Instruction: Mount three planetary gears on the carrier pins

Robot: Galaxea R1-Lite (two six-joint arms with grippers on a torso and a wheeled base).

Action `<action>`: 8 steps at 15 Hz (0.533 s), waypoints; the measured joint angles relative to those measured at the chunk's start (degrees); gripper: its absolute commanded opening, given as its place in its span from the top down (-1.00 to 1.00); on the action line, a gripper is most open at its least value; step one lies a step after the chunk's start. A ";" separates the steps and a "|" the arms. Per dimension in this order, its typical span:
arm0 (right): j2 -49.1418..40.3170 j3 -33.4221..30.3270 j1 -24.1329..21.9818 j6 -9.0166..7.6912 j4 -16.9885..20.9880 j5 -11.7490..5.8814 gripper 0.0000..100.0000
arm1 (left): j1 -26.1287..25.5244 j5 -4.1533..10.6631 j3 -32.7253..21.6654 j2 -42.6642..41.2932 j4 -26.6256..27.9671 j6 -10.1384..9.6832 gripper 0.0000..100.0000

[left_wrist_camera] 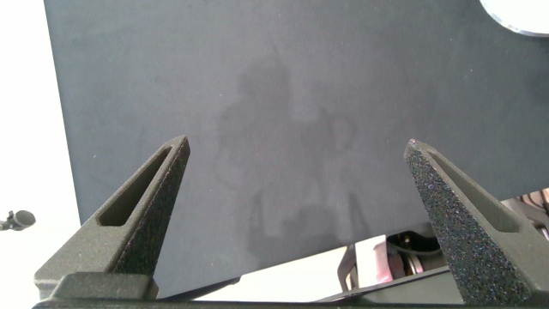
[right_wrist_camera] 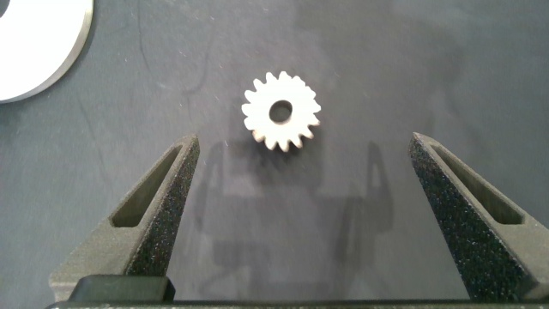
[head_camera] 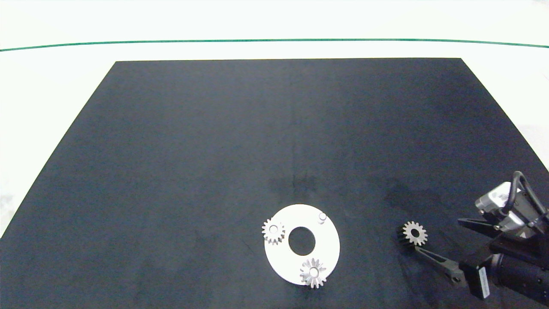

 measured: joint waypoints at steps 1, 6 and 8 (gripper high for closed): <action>1.44 -0.13 0.39 0.00 -0.85 -0.33 -1.00 | 0.01 0.00 0.05 -0.63 0.39 -0.11 -1.00; 5.63 -0.89 0.91 0.00 -1.23 -0.52 -1.00 | 0.01 0.00 -0.20 -1.85 0.46 -0.40 -1.00; 7.19 -1.30 0.91 0.05 -1.80 -0.52 -1.00 | 0.00 0.00 -0.17 -2.02 0.49 -0.41 -1.00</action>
